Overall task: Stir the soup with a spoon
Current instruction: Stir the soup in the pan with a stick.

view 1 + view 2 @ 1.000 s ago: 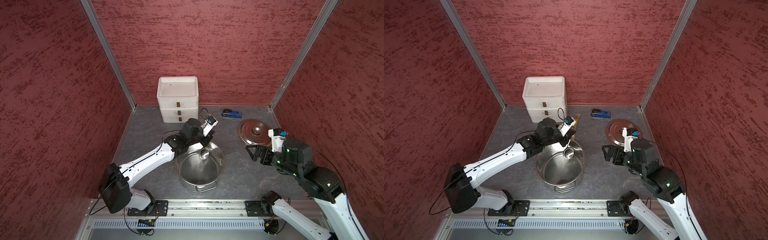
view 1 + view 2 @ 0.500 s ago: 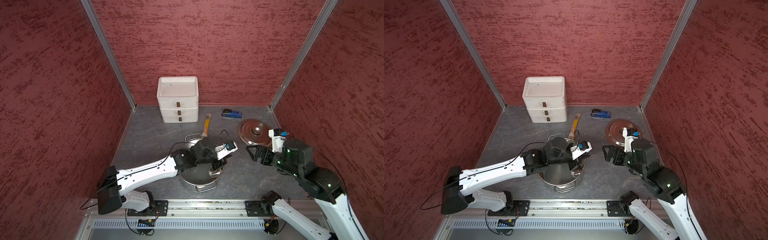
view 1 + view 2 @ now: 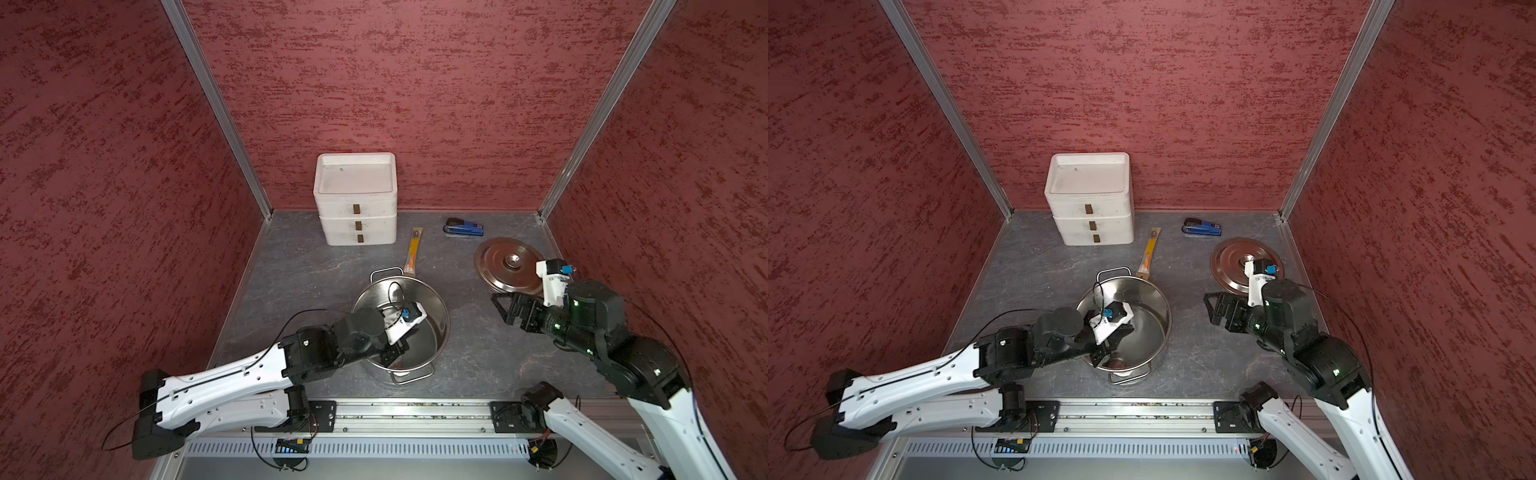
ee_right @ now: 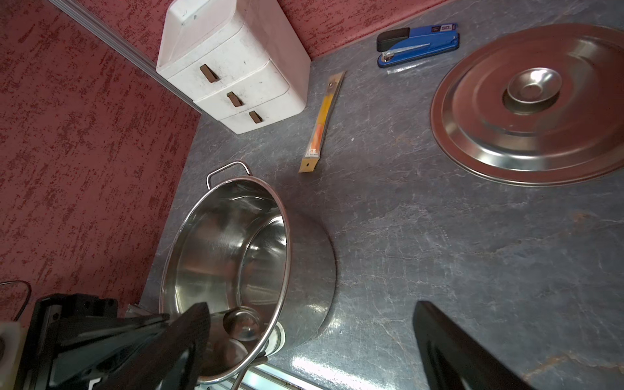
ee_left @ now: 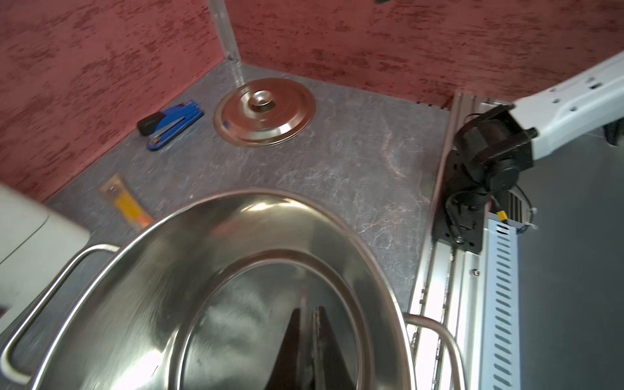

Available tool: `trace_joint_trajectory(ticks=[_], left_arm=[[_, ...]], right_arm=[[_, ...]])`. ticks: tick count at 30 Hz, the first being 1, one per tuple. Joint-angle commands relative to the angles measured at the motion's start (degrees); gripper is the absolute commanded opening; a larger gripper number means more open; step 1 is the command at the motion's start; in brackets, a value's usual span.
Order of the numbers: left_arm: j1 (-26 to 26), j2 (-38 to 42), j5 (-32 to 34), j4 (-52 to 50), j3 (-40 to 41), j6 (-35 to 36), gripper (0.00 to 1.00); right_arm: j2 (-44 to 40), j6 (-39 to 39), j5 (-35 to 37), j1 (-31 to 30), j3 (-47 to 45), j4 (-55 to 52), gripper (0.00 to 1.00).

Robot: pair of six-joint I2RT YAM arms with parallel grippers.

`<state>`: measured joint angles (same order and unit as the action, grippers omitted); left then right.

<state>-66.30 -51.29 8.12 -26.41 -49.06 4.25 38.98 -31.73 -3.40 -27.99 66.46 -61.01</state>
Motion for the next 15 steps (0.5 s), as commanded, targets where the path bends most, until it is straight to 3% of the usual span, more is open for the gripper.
trace_joint_trajectory(ticks=[1, 7, 15], left_arm=[[5.39, 2.21, 5.74, -3.74, 0.44, -3.59, 0.00], [15.55, -0.40, 7.94, 0.15, -0.98, -2.48, 0.00], [20.60, -13.10, 6.16, 9.55, -7.06, 1.11, 0.00]], right_arm=[[0.32, -0.35, -0.86, -0.29, -0.55, 1.52, 0.98], [1.21, -0.09, -1.00, -0.27, 0.00, 1.90, 0.99], [1.36, 0.07, -0.28, -0.31, 1.14, 1.32, 0.99]])
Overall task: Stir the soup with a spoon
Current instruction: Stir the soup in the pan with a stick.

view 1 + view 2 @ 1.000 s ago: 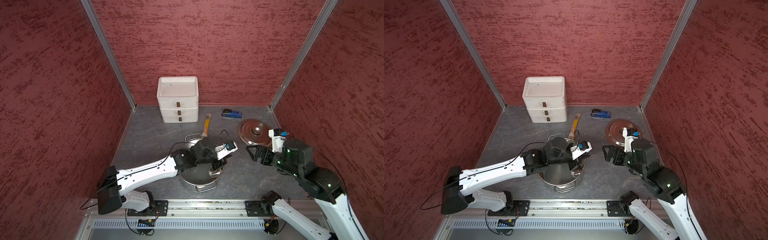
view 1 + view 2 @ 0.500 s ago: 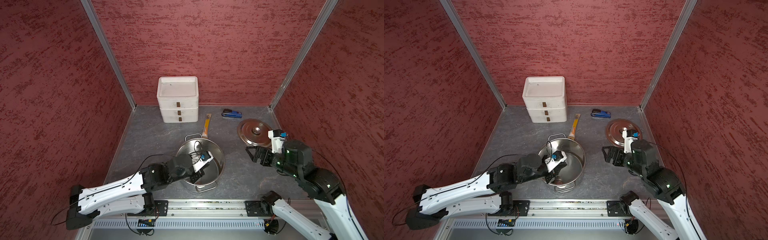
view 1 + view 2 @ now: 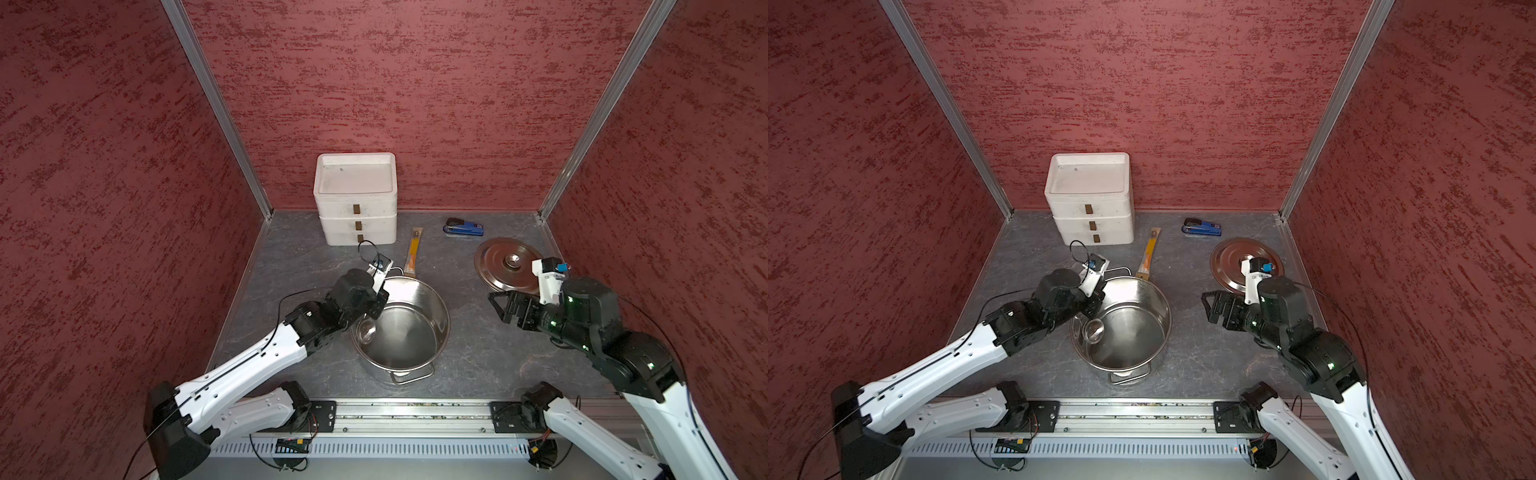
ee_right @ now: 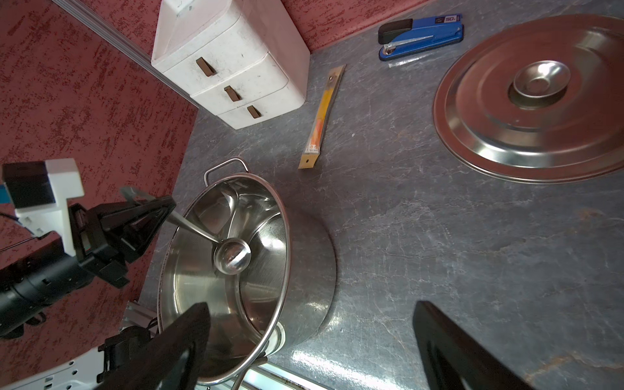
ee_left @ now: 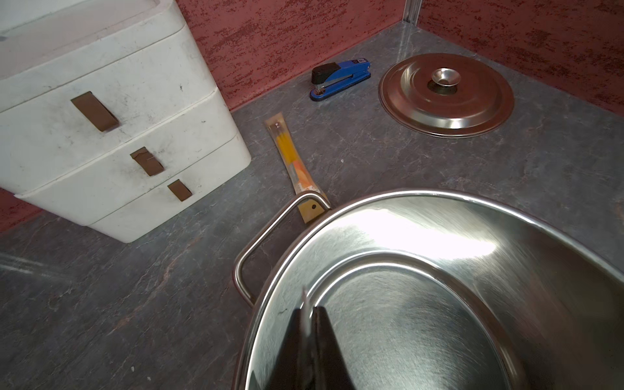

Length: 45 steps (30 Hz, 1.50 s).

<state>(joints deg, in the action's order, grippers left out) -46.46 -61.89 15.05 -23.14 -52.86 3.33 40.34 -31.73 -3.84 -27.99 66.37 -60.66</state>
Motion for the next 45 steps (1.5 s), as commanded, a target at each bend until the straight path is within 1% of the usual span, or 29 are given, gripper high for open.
trace_joint_trajectory(ticks=[1, 7, 9, 11, 14, 20, 23, 27, 29, 33, 38, 41, 43, 45], left_arm=[[0.83, -4.04, -1.64, 7.59, -4.14, 2.75, 0.00], [0.10, -12.62, -9.95, 11.94, -10.39, 4.73, 0.00], [-1.03, -15.42, -12.23, 11.94, -12.73, 6.47, 0.00], [-2.61, -17.81, -15.90, 11.74, -15.29, 8.49, 0.00], [-4.86, -19.89, -19.98, 11.53, -17.38, 10.08, 0.00], [-9.92, -19.32, -26.45, 9.27, -17.42, 11.99, 0.00], [-12.30, -16.44, -29.71, 7.72, -15.23, 11.94, 0.00], [-15.69, -11.60, -31.97, 4.02, -11.67, 10.70, 0.00], [-17.06, -8.96, -32.29, 2.15, -10.26, 9.19, 0.00], [-19.33, -3.09, -30.73, -0.22, -7.17, 5.54, 0.00], [-19.53, 3.46, -25.59, -4.89, -3.39, 3.23, 0.00], [-17.26, 7.87, -21.79, -6.02, -0.16, 2.07, 0.00], [-14.49, 10.30, -18.16, -6.18, 1.77, 0.63, 0.00], [-10.57, 12.34, -14.91, -5.94, 3.06, -0.39, 0.00]], right_arm=[[-0.07, 0.15, 0.28, -0.29, 1.34, 0.85, 0.99], [-0.73, 0.02, 1.09, -0.31, 1.57, 0.46, 0.99], [-1.07, -0.09, 1.18, -0.29, 1.45, 0.38, 0.98], [-1.46, -0.21, 1.48, -0.24, 1.23, 0.14, 0.98], [-1.89, -0.18, 1.80, -0.28, 1.19, -0.30, 0.99], [-2.58, -0.35, 1.99, -0.26, 0.90, -0.64, 0.98], [-2.80, -0.42, 1.91, -0.29, 0.81, -0.84, 0.98], [-3.12, -0.51, 1.92, -0.27, 0.54, -0.95, 0.99], [-3.37, -0.76, 1.99, -0.33, 0.12, -0.75, 0.99], [-3.51, -1.30, 1.41, -0.30, -0.66, -0.01, 0.99], [-3.03, -1.41, 0.66, -0.31, -1.26, 1.25, 0.98], [-2.49, -1.45, 0.34, -0.30, -1.19, 1.97, 0.98], [-2.18, -1.41, 0.16, -0.25, -1.16, 2.33, 0.98], [-1.92, -1.41, 0.03, -0.29, -1.18, 2.52, 0.98]])
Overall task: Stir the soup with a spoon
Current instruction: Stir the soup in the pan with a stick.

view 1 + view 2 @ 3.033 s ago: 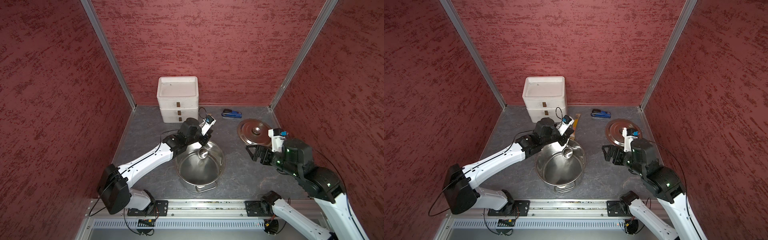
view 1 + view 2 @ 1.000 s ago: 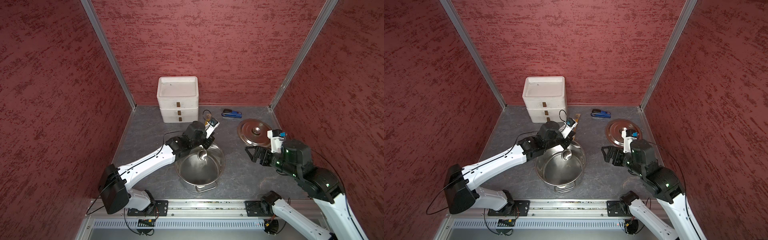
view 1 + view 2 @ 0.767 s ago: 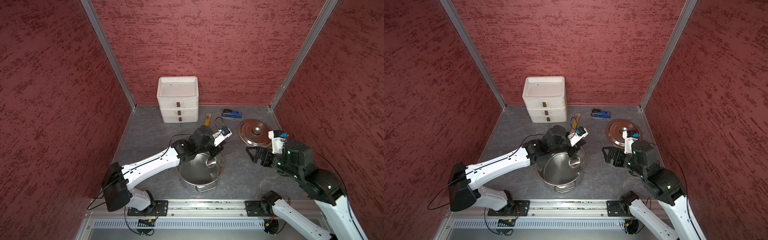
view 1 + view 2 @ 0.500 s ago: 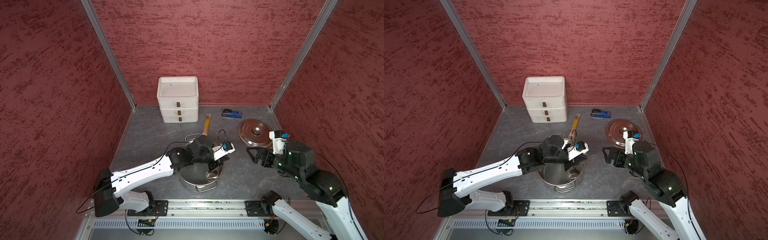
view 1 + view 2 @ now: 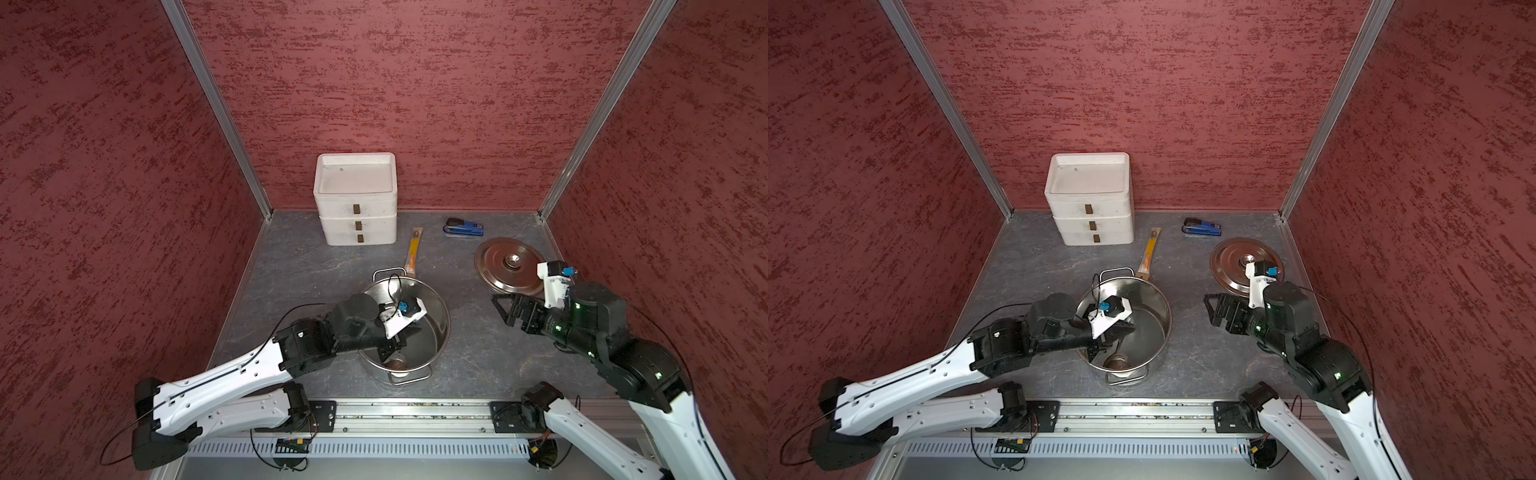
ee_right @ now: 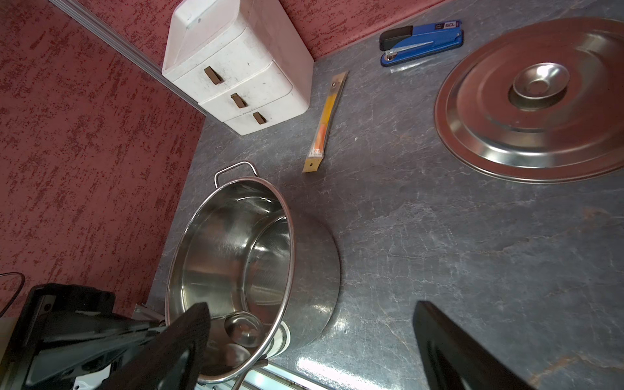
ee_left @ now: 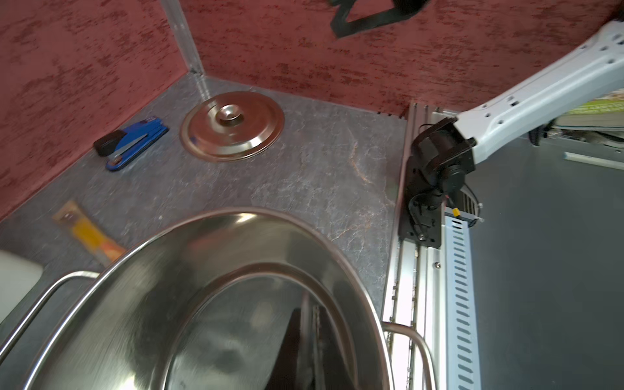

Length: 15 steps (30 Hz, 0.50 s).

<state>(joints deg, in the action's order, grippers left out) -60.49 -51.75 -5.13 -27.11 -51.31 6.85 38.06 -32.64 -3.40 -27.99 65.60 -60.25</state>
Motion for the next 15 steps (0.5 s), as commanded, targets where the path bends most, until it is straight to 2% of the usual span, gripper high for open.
trace_joint_trajectory(ticks=[1, 7, 11, 15], left_arm=[[5.52, 2.93, 6.44, -1.70, 1.95, -4.35, 0.00], [13.18, 1.67, 12.56, 1.97, 2.50, -4.56, 0.00], [15.67, -3.41, 15.14, 5.29, -0.03, -4.49, 0.00], [16.66, -9.32, 14.54, 9.88, -3.15, -2.42, 0.00]], right_arm=[[0.49, -0.49, -0.46, -0.27, -0.39, 2.15, 0.98], [0.57, -0.64, -0.43, -0.31, -0.23, 1.98, 0.98], [0.28, -0.75, -0.10, -0.30, 0.06, 1.41, 0.99], [-0.25, -0.80, 0.55, -0.31, 0.49, 0.71, 0.98]])
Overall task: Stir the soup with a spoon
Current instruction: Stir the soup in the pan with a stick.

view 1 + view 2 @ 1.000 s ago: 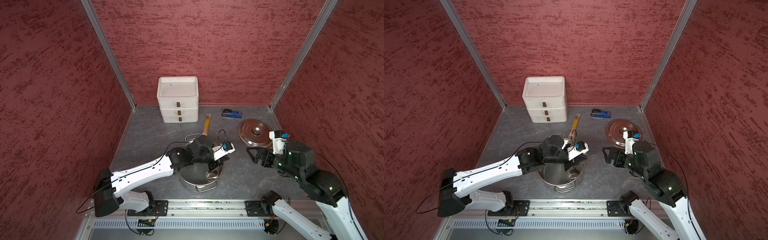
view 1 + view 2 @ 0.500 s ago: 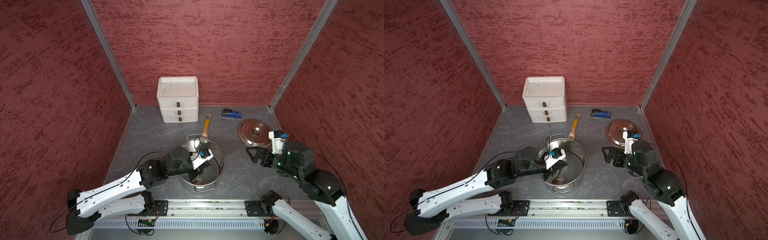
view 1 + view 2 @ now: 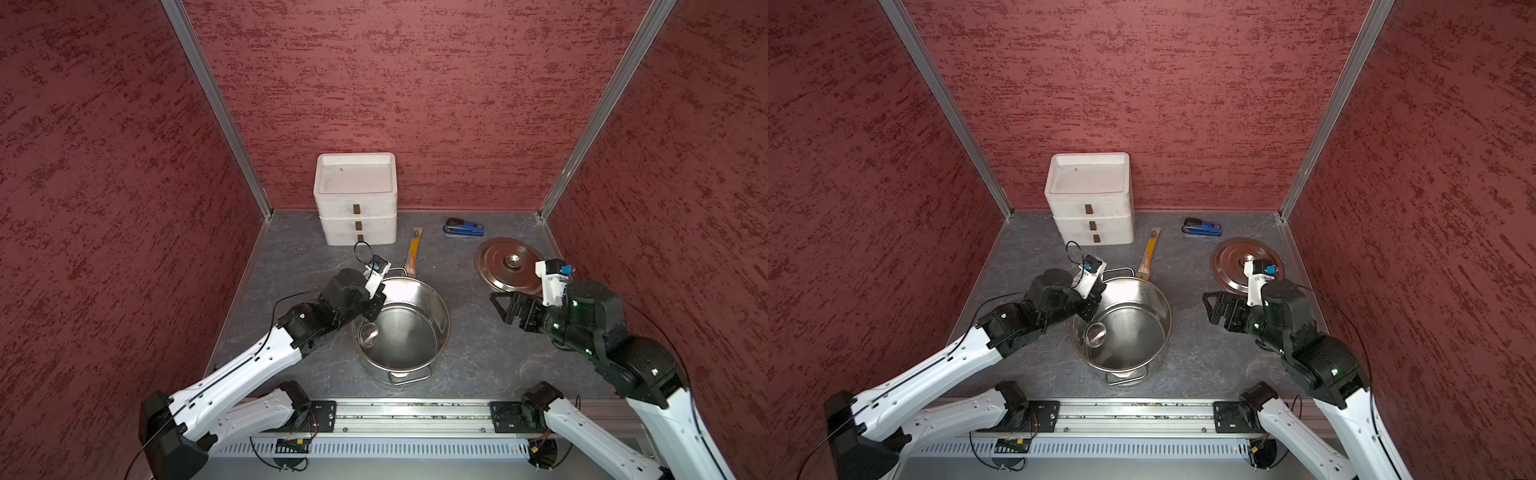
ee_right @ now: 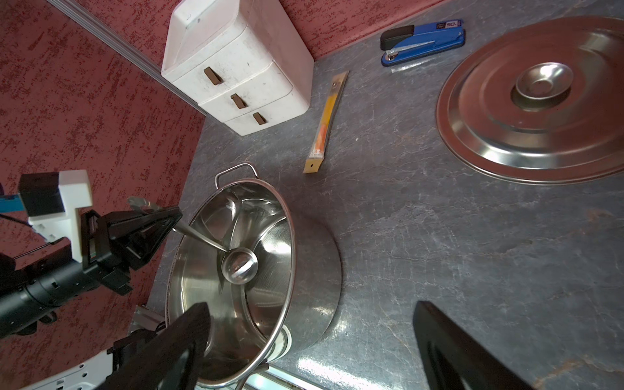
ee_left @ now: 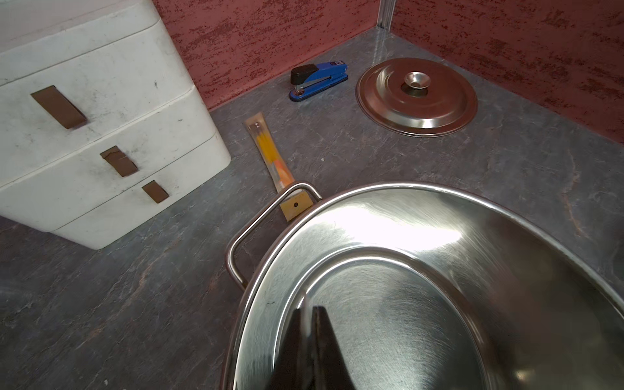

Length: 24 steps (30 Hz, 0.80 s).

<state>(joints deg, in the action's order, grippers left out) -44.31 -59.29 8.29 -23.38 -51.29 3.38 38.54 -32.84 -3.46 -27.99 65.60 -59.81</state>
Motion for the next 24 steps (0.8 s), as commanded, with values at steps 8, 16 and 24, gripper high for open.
trace_joint_trajectory(ticks=[8, 16, 24], left_arm=[[0.47, -12.67, -3.95, 10.15, -10.34, 5.53, 0.00], [-5.05, -17.82, -11.48, 13.90, -14.29, 8.58, 0.00], [-14.70, -19.47, -12.12, 12.31, -16.49, 11.71, 0.00]], right_arm=[[-2.06, -0.64, 1.89, -0.34, 1.30, -2.20, 0.98], [-4.37, -1.19, 3.46, -0.31, 1.65, -4.79, 0.98], [-4.88, -1.58, 3.63, -0.23, 1.65, -5.47, 0.99]])
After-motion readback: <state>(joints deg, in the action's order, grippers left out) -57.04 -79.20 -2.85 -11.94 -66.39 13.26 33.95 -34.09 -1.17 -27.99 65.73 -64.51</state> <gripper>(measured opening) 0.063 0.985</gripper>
